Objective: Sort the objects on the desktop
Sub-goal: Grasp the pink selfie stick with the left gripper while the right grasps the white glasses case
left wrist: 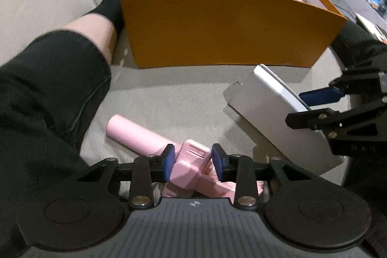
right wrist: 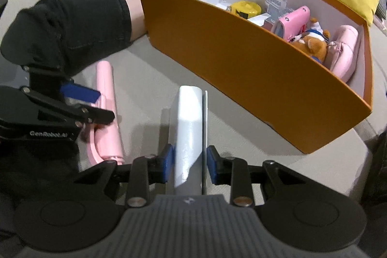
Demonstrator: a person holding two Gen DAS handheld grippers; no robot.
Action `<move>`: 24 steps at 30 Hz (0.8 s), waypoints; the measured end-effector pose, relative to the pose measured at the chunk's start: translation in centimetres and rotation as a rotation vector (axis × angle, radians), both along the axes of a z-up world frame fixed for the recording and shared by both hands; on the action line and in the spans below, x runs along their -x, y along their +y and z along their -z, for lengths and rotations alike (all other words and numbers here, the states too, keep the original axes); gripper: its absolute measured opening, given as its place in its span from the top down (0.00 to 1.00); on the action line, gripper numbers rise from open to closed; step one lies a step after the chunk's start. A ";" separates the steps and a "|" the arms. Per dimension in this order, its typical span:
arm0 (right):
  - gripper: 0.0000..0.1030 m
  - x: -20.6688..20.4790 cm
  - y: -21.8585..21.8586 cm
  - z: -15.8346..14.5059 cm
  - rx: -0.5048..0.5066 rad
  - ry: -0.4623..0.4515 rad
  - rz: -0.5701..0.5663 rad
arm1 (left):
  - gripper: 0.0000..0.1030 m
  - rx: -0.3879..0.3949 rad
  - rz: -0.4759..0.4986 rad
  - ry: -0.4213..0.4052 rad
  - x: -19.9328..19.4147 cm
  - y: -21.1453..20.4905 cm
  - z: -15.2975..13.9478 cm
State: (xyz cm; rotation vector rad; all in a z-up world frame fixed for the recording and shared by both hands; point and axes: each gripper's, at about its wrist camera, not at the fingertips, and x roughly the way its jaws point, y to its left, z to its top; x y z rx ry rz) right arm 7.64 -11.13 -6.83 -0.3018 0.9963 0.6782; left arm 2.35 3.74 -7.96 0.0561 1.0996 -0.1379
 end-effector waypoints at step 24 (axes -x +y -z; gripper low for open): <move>0.70 -0.6 -0.9 1.3 -0.073 0.069 0.028 | 0.65 -0.021 -0.032 -0.011 0.8 -0.4 0.1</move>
